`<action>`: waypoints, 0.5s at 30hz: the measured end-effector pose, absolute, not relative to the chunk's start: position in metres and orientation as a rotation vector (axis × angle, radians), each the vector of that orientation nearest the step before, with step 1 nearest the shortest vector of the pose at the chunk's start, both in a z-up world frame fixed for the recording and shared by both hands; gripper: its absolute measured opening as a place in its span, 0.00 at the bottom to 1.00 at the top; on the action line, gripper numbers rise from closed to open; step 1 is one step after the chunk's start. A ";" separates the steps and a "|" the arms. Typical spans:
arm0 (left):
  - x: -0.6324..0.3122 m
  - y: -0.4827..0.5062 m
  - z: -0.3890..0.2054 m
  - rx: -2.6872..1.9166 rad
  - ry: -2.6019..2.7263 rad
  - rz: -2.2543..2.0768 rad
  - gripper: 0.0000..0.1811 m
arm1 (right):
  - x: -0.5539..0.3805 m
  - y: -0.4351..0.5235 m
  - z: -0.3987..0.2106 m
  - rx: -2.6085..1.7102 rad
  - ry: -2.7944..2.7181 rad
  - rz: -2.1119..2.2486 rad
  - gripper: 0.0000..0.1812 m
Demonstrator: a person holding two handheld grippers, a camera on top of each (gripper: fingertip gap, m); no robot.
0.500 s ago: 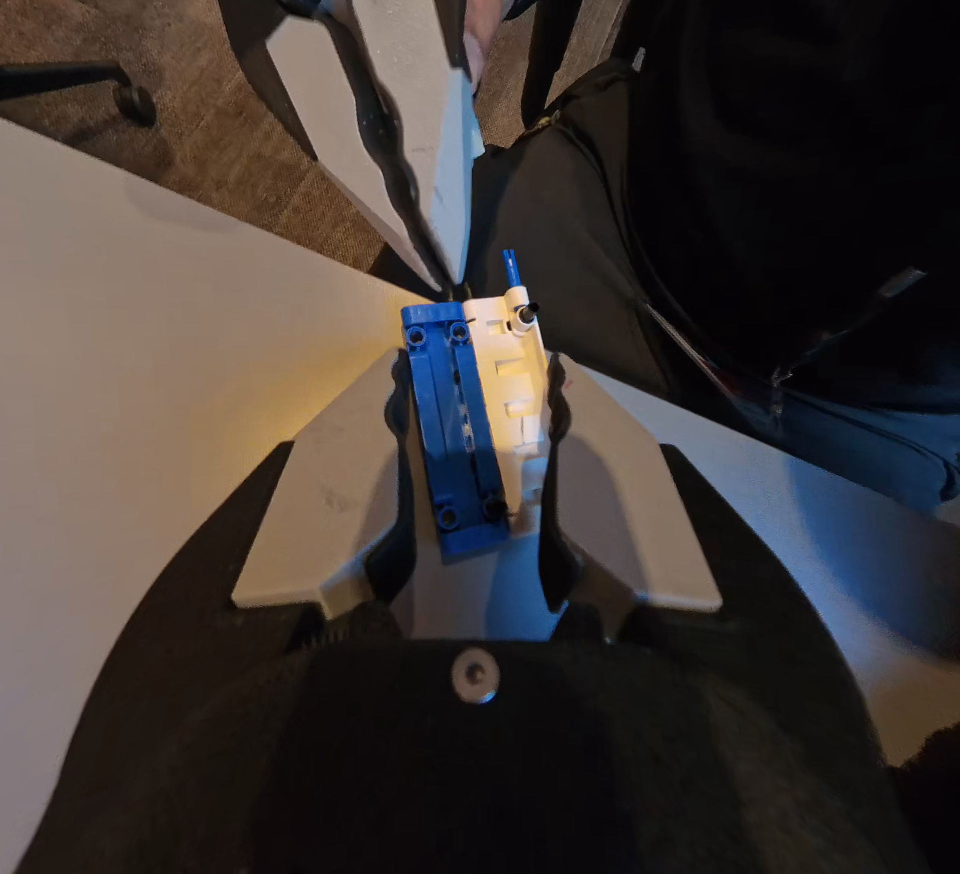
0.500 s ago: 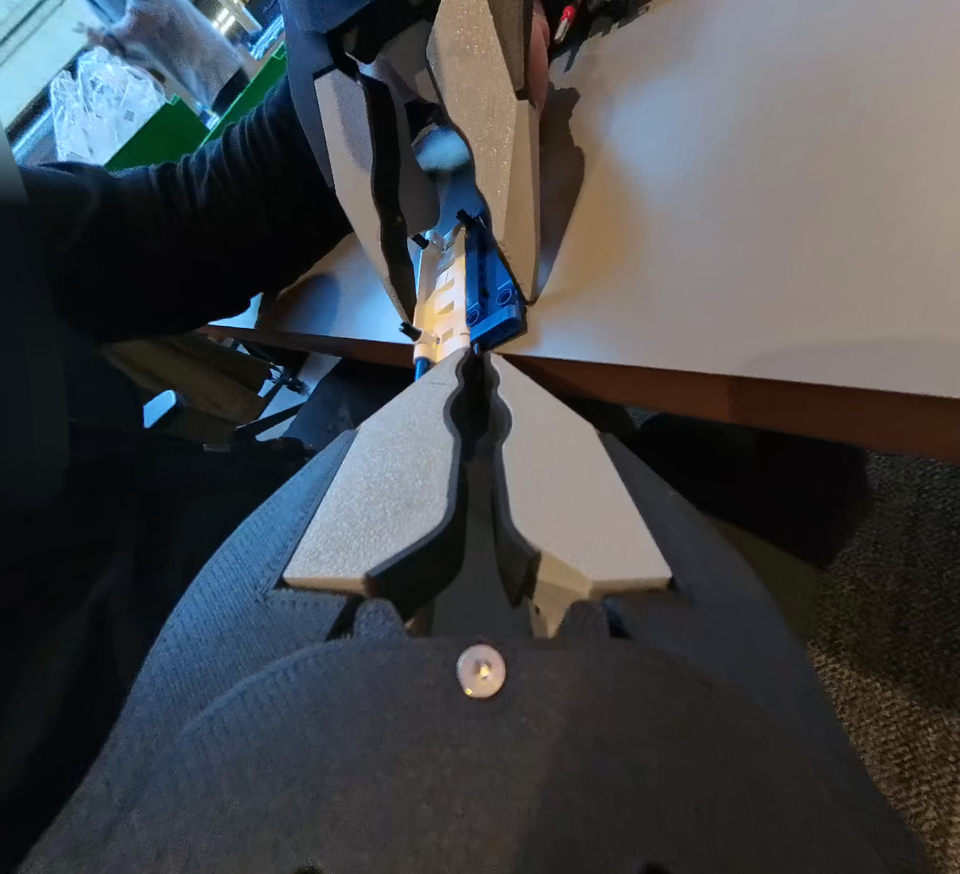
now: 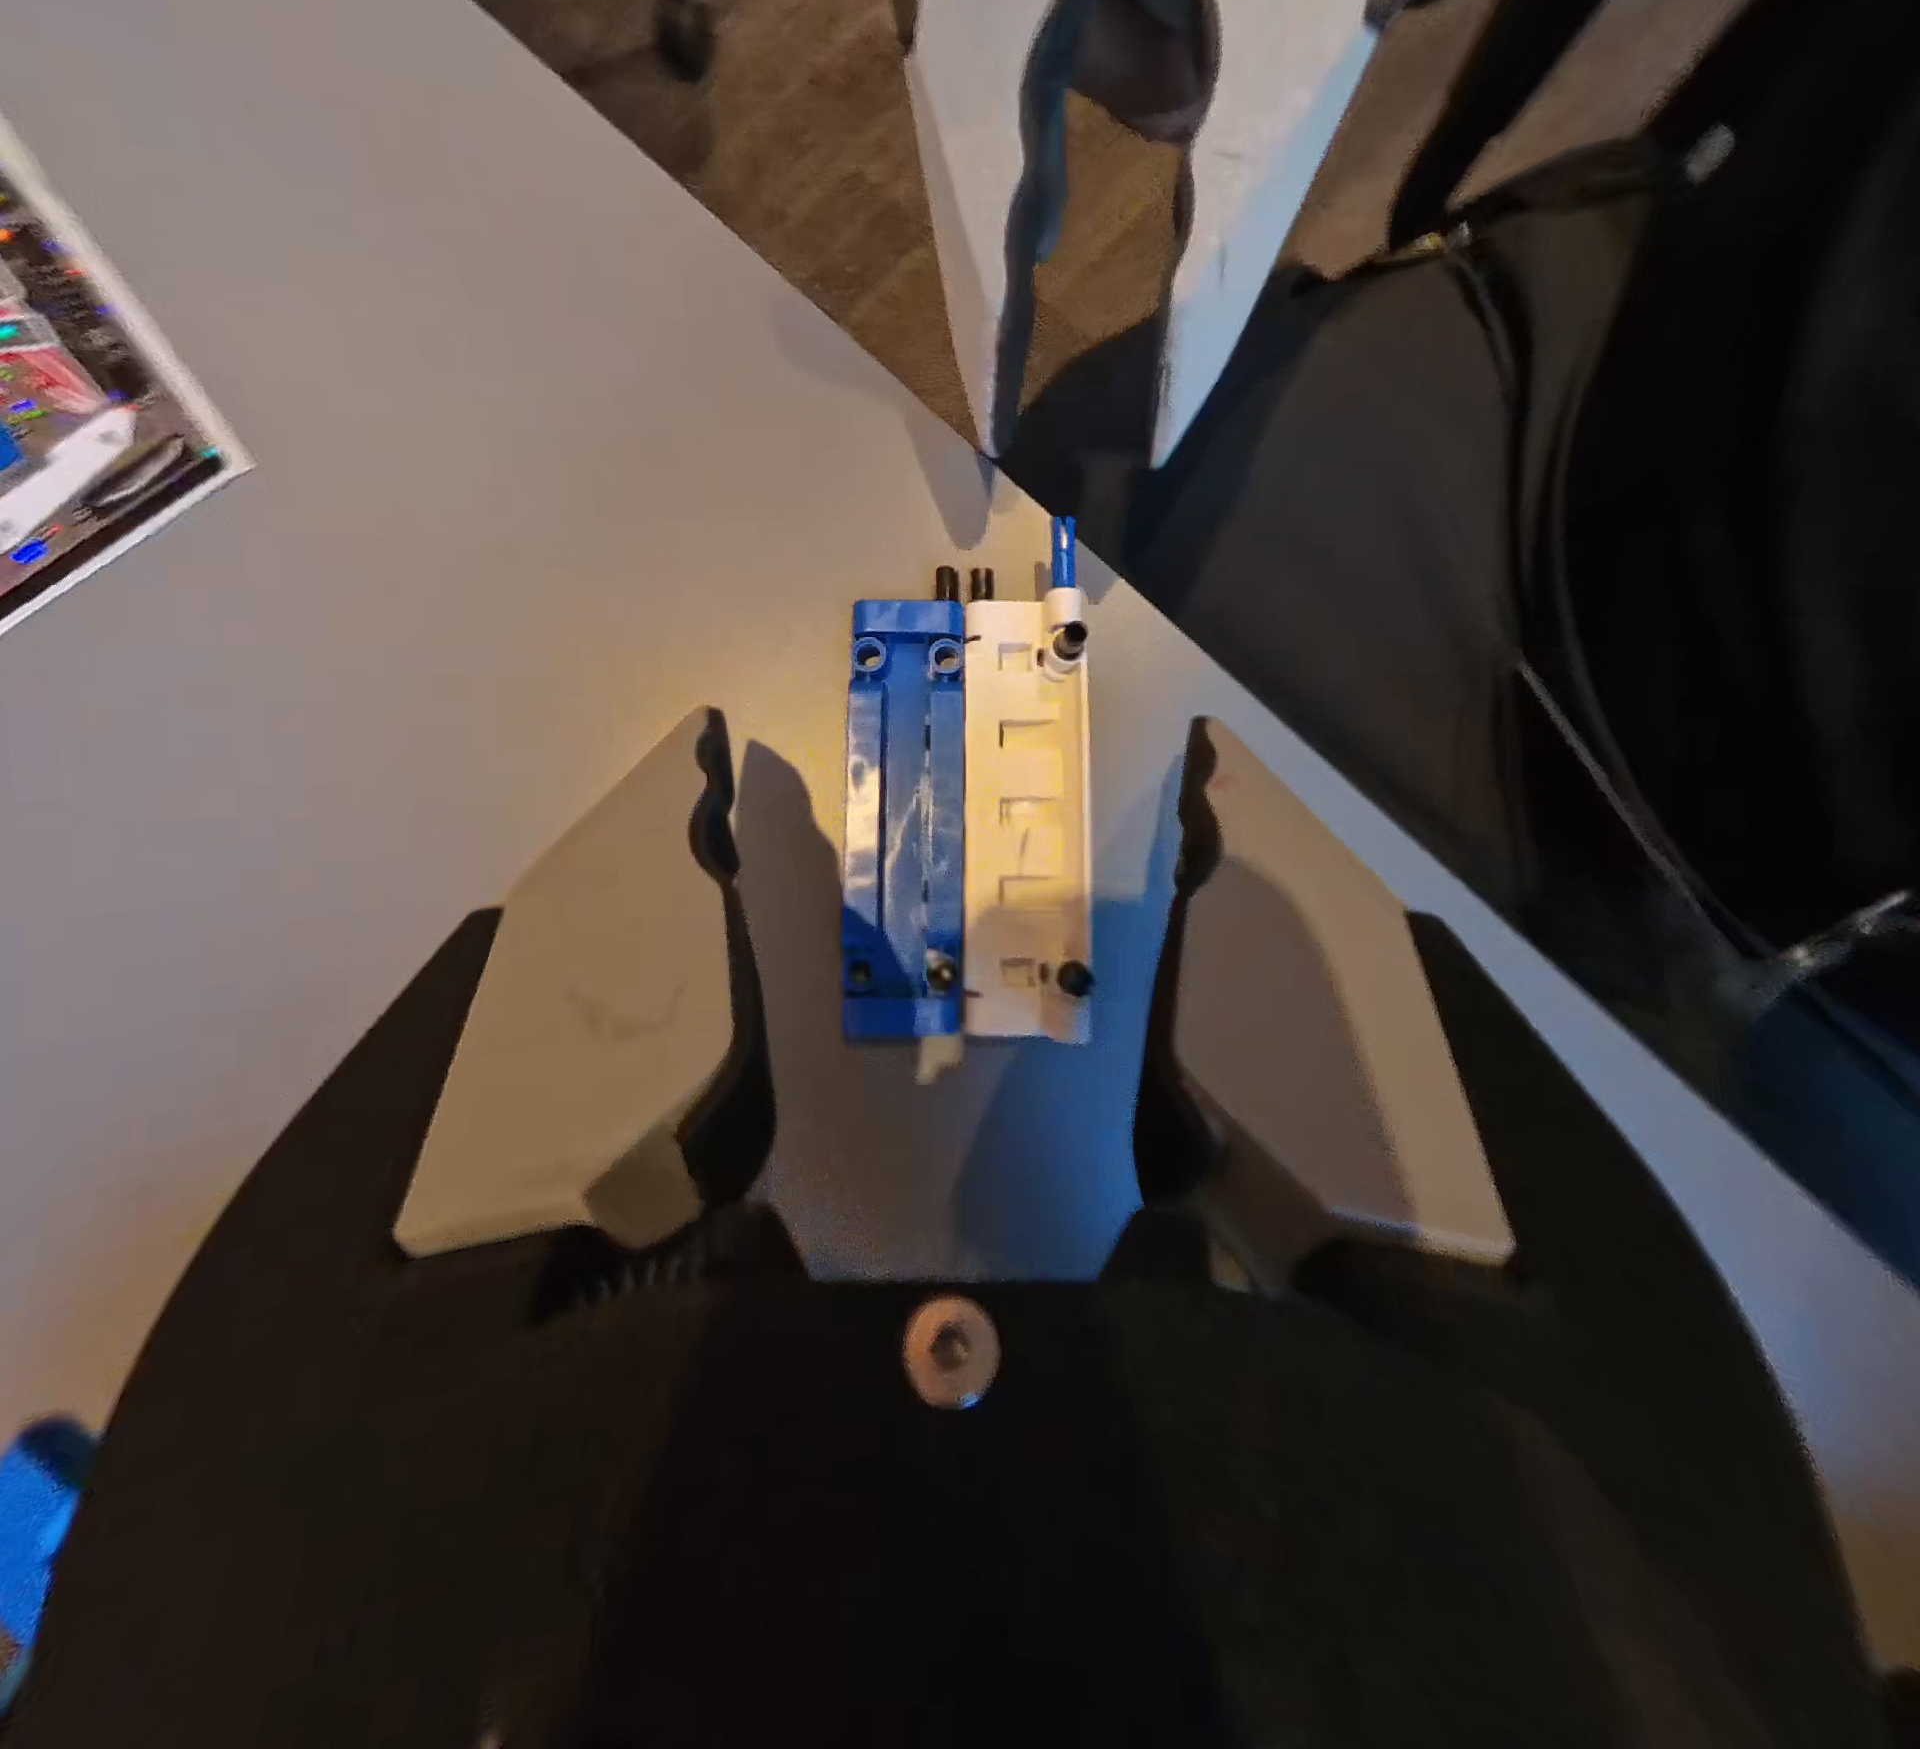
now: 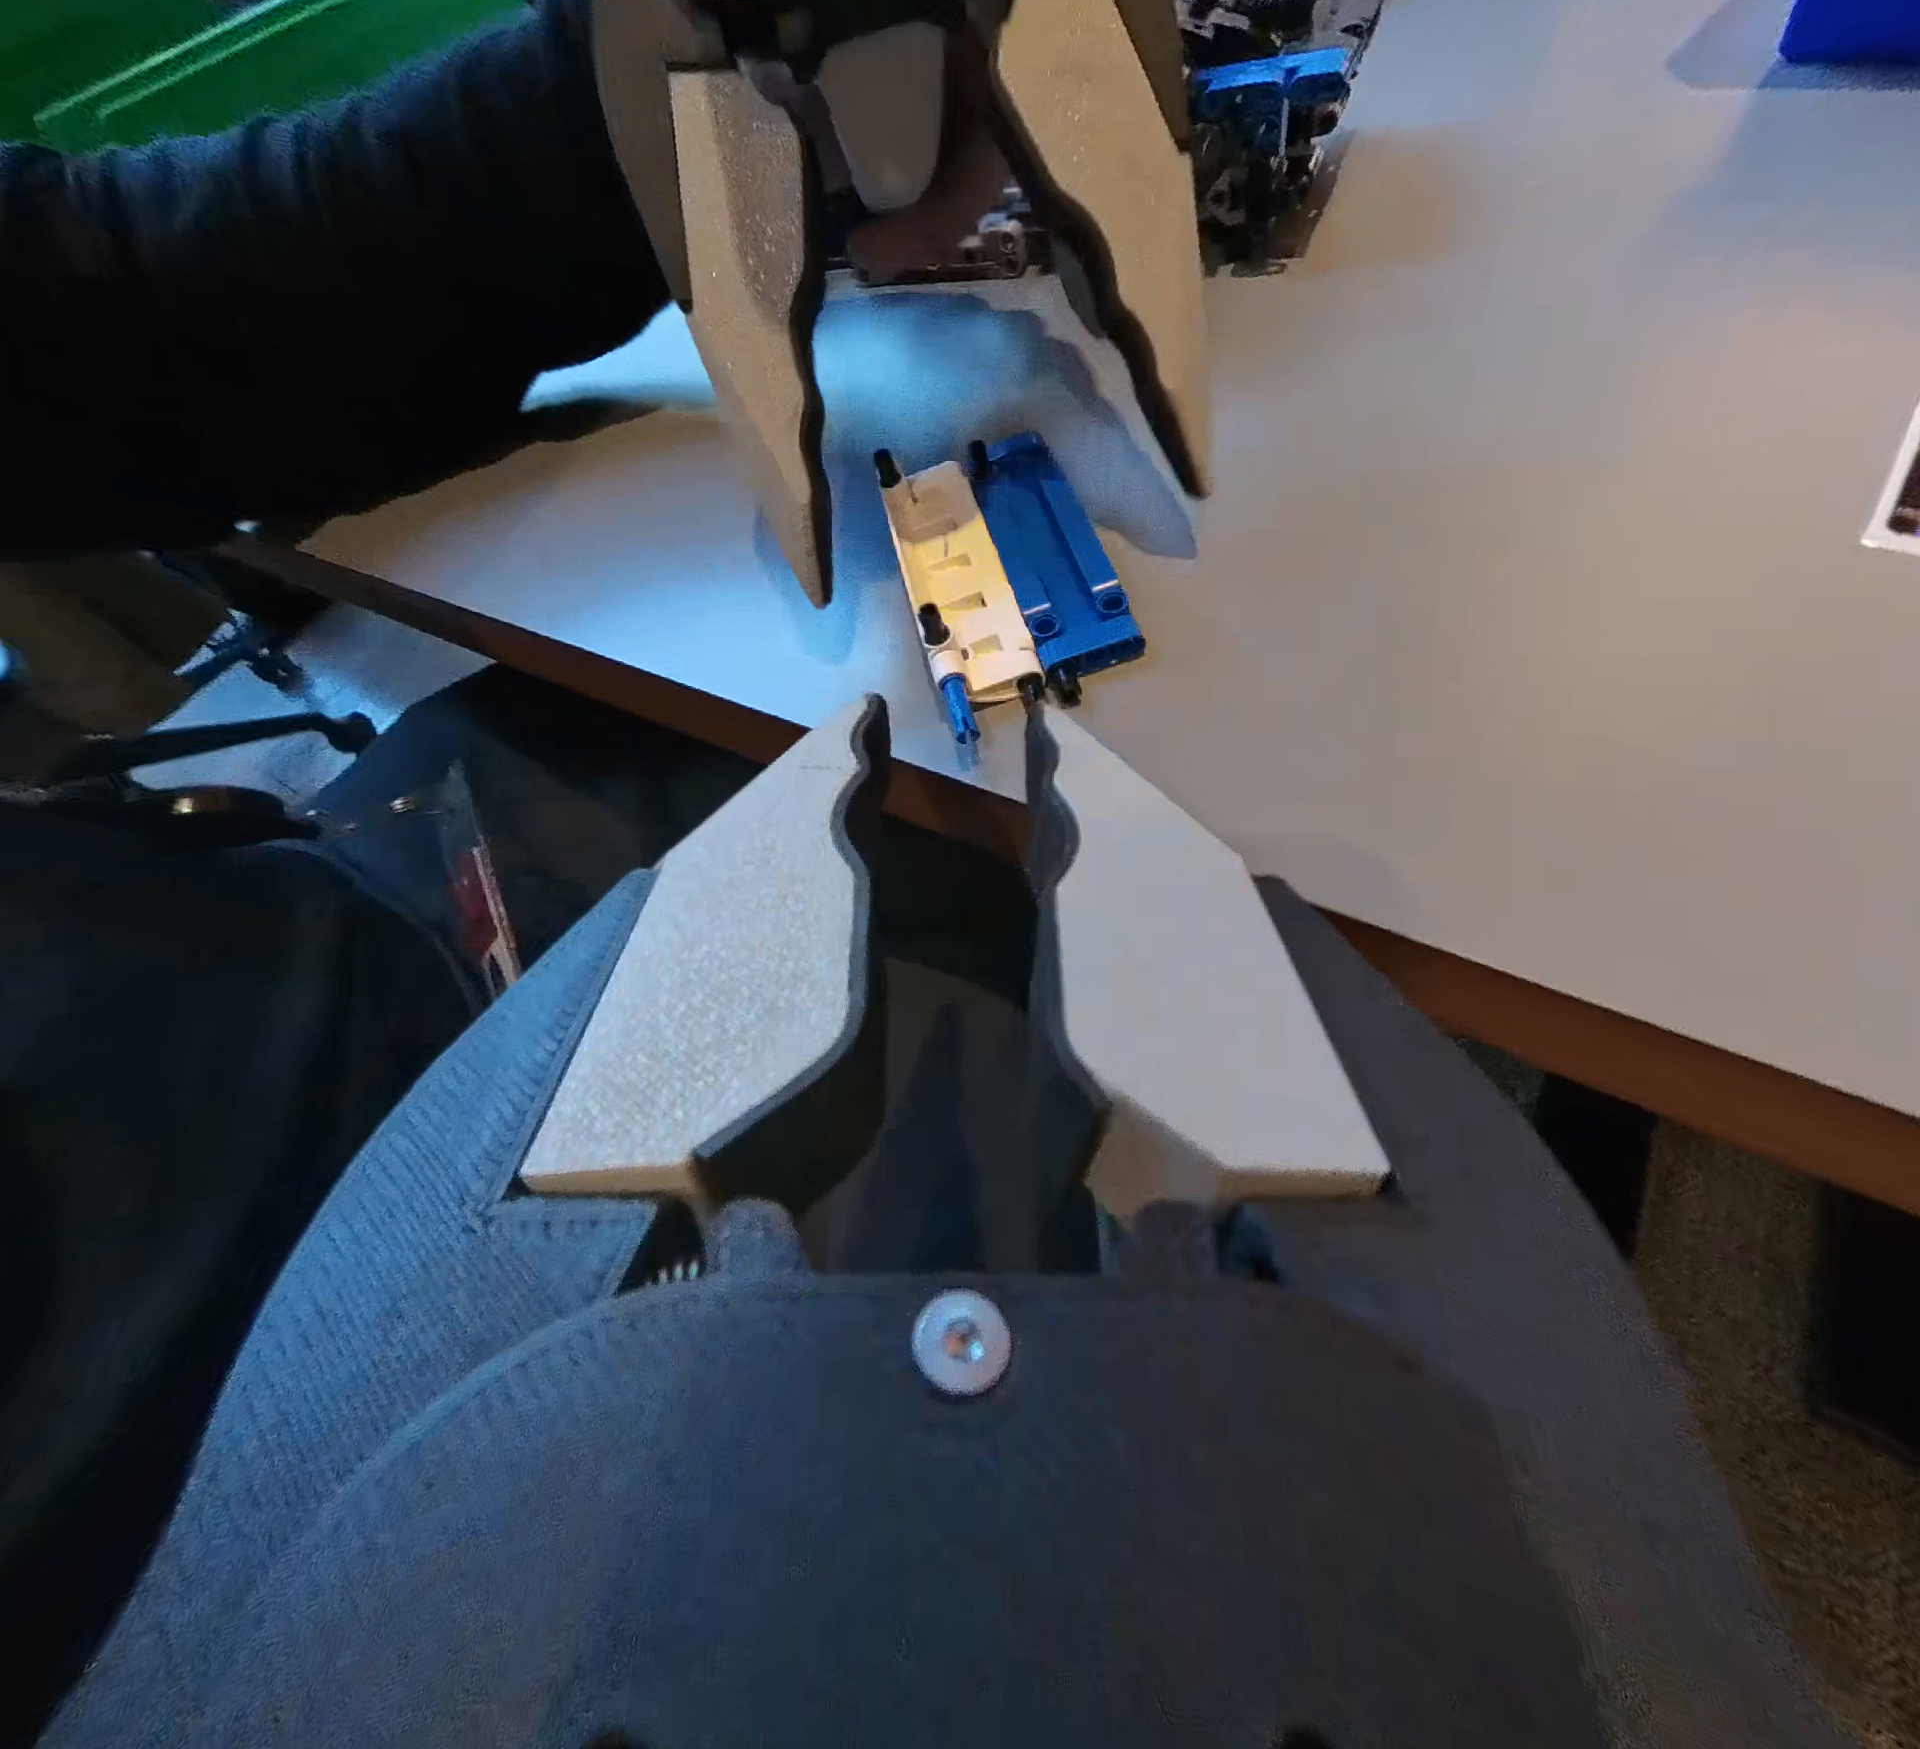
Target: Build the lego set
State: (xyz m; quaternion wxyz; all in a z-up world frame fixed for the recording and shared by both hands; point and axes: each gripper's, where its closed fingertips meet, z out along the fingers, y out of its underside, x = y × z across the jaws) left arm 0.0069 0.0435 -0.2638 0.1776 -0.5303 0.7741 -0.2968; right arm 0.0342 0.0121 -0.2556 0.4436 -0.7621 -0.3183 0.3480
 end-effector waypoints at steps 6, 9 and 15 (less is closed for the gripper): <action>-0.037 0.040 -0.196 -1.587 1.784 -0.869 0.51 | 0.037 0.016 -0.251 -1.872 -0.796 0.828 0.15; -0.098 0.055 -0.158 -1.699 1.515 -0.756 0.44 | 0.040 0.018 -0.249 -1.872 -0.799 0.826 0.16; -0.247 0.057 -0.165 -2.084 1.119 -0.477 0.19 | 0.055 0.025 -0.231 -1.807 -0.732 0.803 0.15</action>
